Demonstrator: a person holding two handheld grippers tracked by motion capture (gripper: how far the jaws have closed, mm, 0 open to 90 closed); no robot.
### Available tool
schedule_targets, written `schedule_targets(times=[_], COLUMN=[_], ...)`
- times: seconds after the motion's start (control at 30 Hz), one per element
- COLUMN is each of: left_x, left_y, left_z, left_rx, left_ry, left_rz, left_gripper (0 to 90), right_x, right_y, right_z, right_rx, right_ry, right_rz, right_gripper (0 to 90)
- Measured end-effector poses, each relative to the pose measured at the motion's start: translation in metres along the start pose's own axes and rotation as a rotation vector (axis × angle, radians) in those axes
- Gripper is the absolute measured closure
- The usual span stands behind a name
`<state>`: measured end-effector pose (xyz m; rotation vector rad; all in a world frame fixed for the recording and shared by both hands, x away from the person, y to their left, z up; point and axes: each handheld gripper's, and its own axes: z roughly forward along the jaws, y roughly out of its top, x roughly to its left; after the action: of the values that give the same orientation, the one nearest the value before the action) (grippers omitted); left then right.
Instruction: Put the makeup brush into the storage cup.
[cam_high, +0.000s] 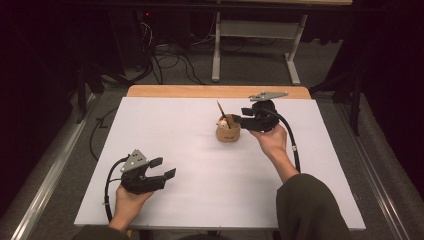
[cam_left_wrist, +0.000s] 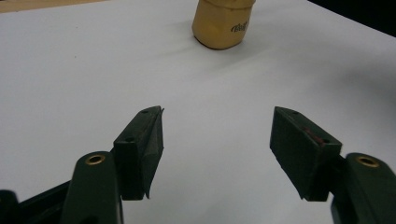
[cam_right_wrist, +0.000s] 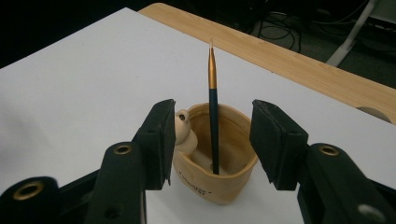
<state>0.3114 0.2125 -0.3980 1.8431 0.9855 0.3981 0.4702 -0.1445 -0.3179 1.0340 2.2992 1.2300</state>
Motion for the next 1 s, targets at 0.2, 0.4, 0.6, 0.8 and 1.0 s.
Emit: schedule_targets(times=[0.2, 0.4, 0.6, 0.8, 1.0], left_x=[0.000, 0.000, -0.001, -0.001, -0.001], left_y=[0.000, 0.000, 0.000, 0.000, 0.000], left_z=[0.000, 0.000, 0.001, 0.001, 0.001], left_rx=[0.000, -0.002, 0.005, 0.002, 0.001], left_ry=[0.002, 0.002, 0.000, 0.001, 0.002], left_rz=[0.000, -0.003, 0.006, 0.001, 0.001], left_gripper=[35.4, 35.4, 35.4, 35.4, 35.4], right_x=[0.000, 0.000, 0.001, -0.001, -0.001], right_y=[-0.002, -0.003, -0.007, -0.010, -0.012], right_z=[-0.004, -0.009, -0.014, -0.021, -0.027], right_rx=[-0.012, -0.017, -0.020, -0.023, -0.034], right_ry=[0.004, 0.015, 0.017, 0.013, 0.014], right_rz=[0.003, 0.007, 0.002, -0.006, 0.004], right_gripper=[52.7, 53.1, 52.8, 52.4, 52.3])
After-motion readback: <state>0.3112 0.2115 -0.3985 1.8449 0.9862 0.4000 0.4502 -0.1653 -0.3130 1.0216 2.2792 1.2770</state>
